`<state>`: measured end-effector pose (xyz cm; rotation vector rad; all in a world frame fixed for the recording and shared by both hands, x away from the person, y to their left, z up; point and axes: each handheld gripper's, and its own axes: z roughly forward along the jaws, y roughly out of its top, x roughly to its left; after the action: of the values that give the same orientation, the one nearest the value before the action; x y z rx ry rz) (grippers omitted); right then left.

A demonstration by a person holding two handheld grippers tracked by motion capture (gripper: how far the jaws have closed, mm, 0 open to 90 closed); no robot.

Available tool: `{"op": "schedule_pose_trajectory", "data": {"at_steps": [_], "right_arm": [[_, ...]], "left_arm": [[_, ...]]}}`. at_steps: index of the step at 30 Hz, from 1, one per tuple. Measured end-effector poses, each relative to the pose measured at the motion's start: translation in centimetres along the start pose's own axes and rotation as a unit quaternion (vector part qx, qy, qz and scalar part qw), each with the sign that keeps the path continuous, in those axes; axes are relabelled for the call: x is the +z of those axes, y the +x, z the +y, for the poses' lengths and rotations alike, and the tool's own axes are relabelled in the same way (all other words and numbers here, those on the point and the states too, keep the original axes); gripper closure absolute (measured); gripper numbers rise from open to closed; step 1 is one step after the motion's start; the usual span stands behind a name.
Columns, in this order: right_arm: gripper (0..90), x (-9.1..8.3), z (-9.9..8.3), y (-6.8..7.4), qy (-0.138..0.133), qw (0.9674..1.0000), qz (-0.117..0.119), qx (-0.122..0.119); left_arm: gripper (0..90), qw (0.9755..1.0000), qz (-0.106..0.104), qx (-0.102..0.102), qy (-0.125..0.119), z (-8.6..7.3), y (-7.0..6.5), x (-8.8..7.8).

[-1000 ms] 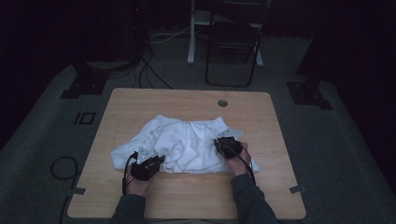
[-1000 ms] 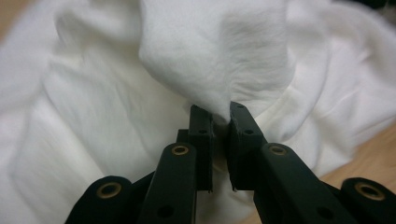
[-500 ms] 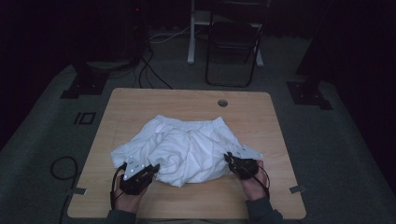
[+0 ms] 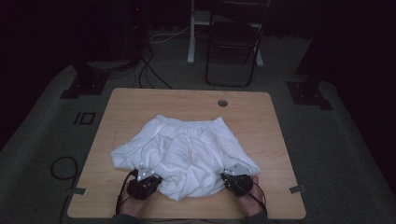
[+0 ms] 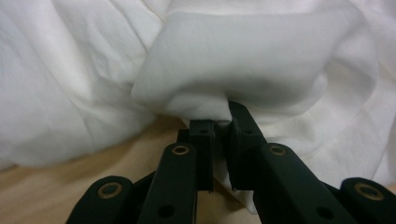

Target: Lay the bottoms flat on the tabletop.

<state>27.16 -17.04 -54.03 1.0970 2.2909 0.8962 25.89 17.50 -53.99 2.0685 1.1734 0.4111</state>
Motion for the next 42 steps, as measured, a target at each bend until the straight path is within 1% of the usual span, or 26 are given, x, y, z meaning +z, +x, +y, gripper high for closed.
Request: {"op": "schedule_pose_trajectory", "data": {"at_steps": [1,2,3,4,6,7,8,10,11,13,18,20,22,23,24,25,26,27,29,30,31,32,33,34,38,42], "right_arm": [[76.4,0.0,0.0,0.0,0.0,1.0,0.0,0.0],[76.4,0.2,0.2,-0.2,-0.001,1.0,0.0,0.001],[76.4,0.8,0.5,-0.6,-0.004,0.9999,-0.011,-0.001],[76.4,0.8,0.5,-0.6,-0.004,0.9999,-0.011,-0.001],[76.3,1.3,0.8,-1.2,-0.006,0.9999,-0.015,0.003],[75.9,1.8,1.3,-1.7,-0.005,0.9998,-0.02,0.007],[75.8,2.1,1.5,-2.0,-0.007,0.9997,-0.024,0.004],[75.8,2.4,1.7,-2.3,-0.007,0.9996,-0.027,0.007],[75.5,3.0,2.2,-3.0,-0.008,0.9994,-0.031,0.012],[75.4,3.3,2.4,-3.3,-0.006,0.9993,-0.034,0.014],[75.6,4.7,3.6,-4.7,-0.006,0.9984,-0.046,0.032],[78.5,5.0,3.9,-5.0,-0.004,0.9981,-0.047,0.039],[79.3,5.1,4.1,-5.1,-0.002,0.998,-0.049,0.04],[78.9,4.8,4.1,-5.0,-0.003,0.998,-0.049,0.04],[78.9,4.8,4.1,-5.0,-0.003,0.998,-0.049,0.04],[76.2,4.1,4.0,-4.9,-0.013,0.998,-0.046,0.041],[76.2,4.1,4.0,-4.9,-0.013,0.998,-0.046,0.041],[74.8,3.6,4.0,-4.9,-0.021,0.9979,-0.043,0.043],[71.8,2.5,3.9,-4.8,-0.036,0.9974,-0.036,0.051],[70.6,1.9,3.9,-4.8,-0.042,0.9973,-0.032,0.051],[70.6,1.9,3.9,-4.8,-0.042,0.9973,-0.032,0.051],[69.7,1.4,4.0,-4.8,-0.049,0.9972,-0.029,0.049],[68.1,0.3,4.2,-4.6,-0.064,0.9966,-0.027,0.045],[67.6,-0.1,4.4,-4.5,-0.072,0.9961,-0.027,0.043],[65.5,-1.6,5.5,-4.4,-0.1,0.9938,-0.03,0.038],[62.2,-1.6,7.0,-4.4,-0.112,0.9927,-0.031,0.033]], "left_arm": [[82.0,1.0,0.0,0.0,0.0,0.0,0.0,0.0],[82.0,1.0,0.002,0.004,0.001,0.4,0.2,0.4],[81.8,1.0,0.001,0.004,0.0,0.5,0.3,0.6],[81.8,1.0,0.0,0.002,-0.002,0.8,0.5,0.9],[81.8,1.0,0.002,-0.001,-0.002,1.3,0.8,1.5],[81.8,1.0,0.004,-0.002,-0.004,1.6,1.0,1.8],[81.7,1.0,0.006,-0.002,-0.005,1.9,1.1,2.1],[81.7,0.9999,0.012,-0.001,-0.008,2.6,1.5,2.8],[81.6,0.9999,0.014,-0.001,-0.01,2.9,1.6,3.2],[81.5,0.9998,0.015,-0.005,-0.011,3.5,2.0,3.8],[80.9,0.9996,0.023,-0.013,-0.011,4.7,2.6,4.9],[80.1,0.9994,0.02,-0.025,-0.013,4.8,2.8,4.9],[78.9,0.9992,0.017,-0.03,-0.019,4.5,2.8,4.7],[74.4,0.9993,0.014,-0.03,-0.019,4.4,2.8,4.5],[74.4,0.9993,0.011,-0.029,-0.019,4.3,2.8,4.1],[67.6,0.9994,0.01,-0.028,-0.02,4.1,2.8,3.7],[67.6,0.9993,0.008,-0.029,-0.022,4.0,2.8,3.2],[65.0,0.9992,0.006,-0.029,-0.027,3.9,3.0,2.6],[61.5,0.9987,0.0,-0.036,-0.037,3.6,3.3,1.3],[60.4,0.9984,0.001,-0.037,-0.043,3.6,3.5,0.6],[59.9,0.9984,0.001,-0.037,-0.043,3.6,3.5,0.6],[59.9,0.9978,0.003,-0.036,-0.055,3.6,3.8,-0.7],[58.5,0.9975,0.003,-0.037,-0.061,3.7,3.9,-1.1],[58.2,0.9972,0.003,-0.036,-0.066,3.8,3.9,-1.5],[56.9,0.9957,0.003,-0.038,-0.085,4.6,4.2,-2.2],[55.2,0.995,0.004,-0.036,-0.093,6.1,4.3,-1.8]]}}
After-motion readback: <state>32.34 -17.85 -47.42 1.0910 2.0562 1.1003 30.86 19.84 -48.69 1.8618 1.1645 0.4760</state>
